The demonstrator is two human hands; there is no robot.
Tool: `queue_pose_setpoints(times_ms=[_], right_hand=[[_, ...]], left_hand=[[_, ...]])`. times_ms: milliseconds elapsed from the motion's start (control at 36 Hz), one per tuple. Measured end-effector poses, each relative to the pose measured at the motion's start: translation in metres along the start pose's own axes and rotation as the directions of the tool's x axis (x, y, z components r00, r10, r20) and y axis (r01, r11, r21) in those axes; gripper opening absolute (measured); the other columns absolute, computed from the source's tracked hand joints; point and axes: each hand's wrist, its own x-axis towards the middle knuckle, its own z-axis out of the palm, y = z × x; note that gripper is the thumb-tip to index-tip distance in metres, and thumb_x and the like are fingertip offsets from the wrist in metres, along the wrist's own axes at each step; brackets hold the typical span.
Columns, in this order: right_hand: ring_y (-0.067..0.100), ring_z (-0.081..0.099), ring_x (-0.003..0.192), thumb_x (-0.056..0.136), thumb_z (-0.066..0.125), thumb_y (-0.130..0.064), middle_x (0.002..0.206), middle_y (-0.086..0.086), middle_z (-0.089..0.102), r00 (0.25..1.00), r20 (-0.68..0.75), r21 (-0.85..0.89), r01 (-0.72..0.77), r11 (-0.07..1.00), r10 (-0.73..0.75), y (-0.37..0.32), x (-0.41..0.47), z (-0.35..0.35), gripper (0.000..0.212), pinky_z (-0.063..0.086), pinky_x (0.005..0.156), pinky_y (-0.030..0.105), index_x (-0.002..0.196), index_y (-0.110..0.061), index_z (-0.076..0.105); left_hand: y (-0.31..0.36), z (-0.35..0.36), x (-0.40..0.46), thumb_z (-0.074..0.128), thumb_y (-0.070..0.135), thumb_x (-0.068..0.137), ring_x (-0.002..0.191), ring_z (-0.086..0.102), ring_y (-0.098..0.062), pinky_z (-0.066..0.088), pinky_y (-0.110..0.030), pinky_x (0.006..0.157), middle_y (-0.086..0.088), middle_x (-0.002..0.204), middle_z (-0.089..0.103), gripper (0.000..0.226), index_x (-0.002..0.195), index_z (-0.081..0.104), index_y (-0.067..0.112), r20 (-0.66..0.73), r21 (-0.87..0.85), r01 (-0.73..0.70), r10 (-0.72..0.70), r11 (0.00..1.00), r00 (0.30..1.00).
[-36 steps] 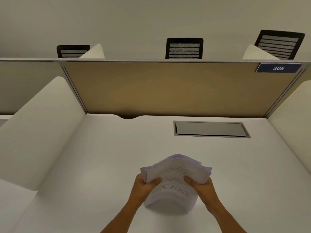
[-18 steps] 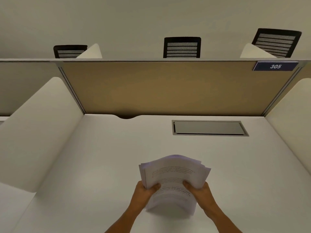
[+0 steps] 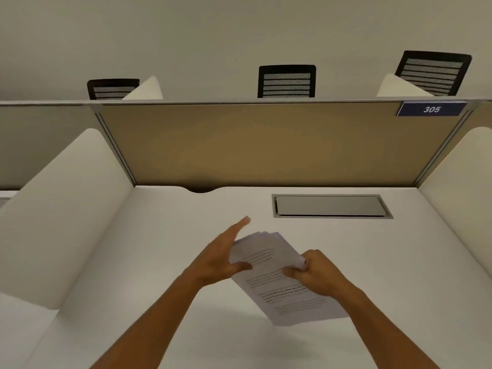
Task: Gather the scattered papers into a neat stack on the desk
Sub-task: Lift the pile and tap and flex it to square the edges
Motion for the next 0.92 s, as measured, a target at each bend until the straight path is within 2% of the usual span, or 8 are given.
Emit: queue_pose_setpoints(times_ms=[56, 139, 250, 444, 556, 722, 833, 917], right_hand=[[0.014, 0.074, 0.074, 0.088, 0.067, -0.042, 0.096, -0.003, 0.079, 0.998, 0.052, -0.146, 0.042, 0.988, -0.035, -0.011, 0.001, -0.003, 0.028, 0.063, 0.067, 0.024, 0.107, -0.026, 0.078], [0.014, 0.073, 0.076, 0.088, 0.064, -0.040, 0.098, -0.002, 0.079, 0.991, 0.111, -0.268, 0.098, 0.959, -0.070, -0.021, 0.002, -0.007, 0.028, 0.060, 0.065, 0.021, 0.110, -0.027, 0.076], [0.009, 0.073, 0.077, 0.091, 0.063, -0.036, 0.098, -0.006, 0.078, 0.986, 0.141, -0.255, 0.127, 0.959, -0.093, -0.020, 0.000, -0.013, 0.019, 0.062, 0.068, 0.025, 0.106, -0.031, 0.074], [0.001, 0.073, 0.078, 0.081, 0.065, -0.045, 0.089, -0.021, 0.072, 0.981, 0.191, -0.149, 0.069, 0.986, -0.040, 0.023, -0.016, -0.026, 0.012, 0.060, 0.067, 0.019, 0.091, -0.051, 0.067], [0.006, 0.074, 0.089, 0.080, 0.075, -0.036, 0.097, -0.016, 0.078, 0.996, 0.086, 0.152, -0.018, 0.988, 0.005, 0.057, -0.034, -0.024, 0.020, 0.059, 0.074, 0.021, 0.098, -0.040, 0.078], [0.015, 0.075, 0.093, 0.082, 0.080, -0.006, 0.095, 0.000, 0.081, 0.974, -0.163, 0.485, -0.060, 0.872, 0.158, 0.093, -0.047, 0.007, 0.021, 0.058, 0.076, 0.020, 0.093, -0.024, 0.082], [0.008, 0.074, 0.096, 0.082, 0.080, -0.006, 0.101, -0.005, 0.080, 0.941, -0.206, 0.624, -0.084, 0.777, 0.268, 0.100, -0.047, 0.033, 0.027, 0.058, 0.073, 0.018, 0.103, -0.023, 0.079], [0.003, 0.075, 0.087, 0.084, 0.078, -0.006, 0.094, -0.006, 0.081, 0.935, -0.208, 0.622, -0.099, 0.776, 0.287, 0.094, -0.044, 0.044, 0.024, 0.056, 0.067, 0.011, 0.092, -0.029, 0.083]], left_hand=[[0.008, 0.004, 0.005, 0.072, 0.050, 0.081, 0.133, 0.045, -0.001, 0.047, -0.032, 0.103, 0.050, 0.141, 0.021, 0.086, 0.143, 0.013, 0.064, 0.068, -0.084, 0.001, 0.005, 0.996, 0.998], [0.013, 0.009, 0.004, 0.066, 0.056, 0.082, 0.104, 0.062, 0.012, 0.050, -0.008, 0.080, 0.050, 0.110, 0.055, 0.042, 0.117, 0.045, 0.069, 0.047, -0.175, 0.018, -0.010, 0.984, 0.999], [0.004, 0.027, -0.006, 0.071, 0.037, 0.077, 0.082, 0.072, -0.007, 0.057, -0.022, 0.067, 0.015, 0.088, 0.075, 0.012, 0.088, 0.073, 0.040, -0.110, -0.346, 0.083, -0.129, 0.935, 0.986], [-0.017, 0.055, -0.033, 0.073, 0.015, 0.074, 0.067, 0.072, -0.008, 0.052, -0.016, 0.053, 0.007, 0.078, 0.077, 0.018, 0.083, 0.075, 0.031, -0.198, -0.534, 0.267, -0.426, 0.802, 0.883], [-0.028, 0.061, -0.045, 0.074, 0.022, 0.073, 0.062, 0.074, -0.017, 0.057, -0.024, 0.052, 0.000, 0.075, 0.077, 0.010, 0.078, 0.073, 0.030, -0.225, -0.613, 0.303, -0.529, 0.730, 0.818], [-0.042, 0.067, -0.051, 0.081, 0.016, 0.074, 0.071, 0.075, -0.017, 0.056, -0.025, 0.058, 0.004, 0.082, 0.078, 0.015, 0.083, 0.073, 0.025, -0.172, -0.629, 0.359, -0.574, 0.689, 0.801], [-0.047, 0.074, -0.054, 0.080, 0.012, 0.077, 0.070, 0.075, -0.016, 0.056, -0.025, 0.057, 0.006, 0.082, 0.078, 0.017, 0.086, 0.072, 0.023, -0.143, -0.624, 0.381, -0.579, 0.682, 0.803], [-0.049, 0.075, -0.058, 0.079, 0.010, 0.078, 0.069, 0.075, -0.018, 0.056, -0.021, 0.053, 0.003, 0.081, 0.079, 0.017, 0.085, 0.073, 0.024, -0.156, -0.633, 0.369, -0.579, 0.681, 0.800]])
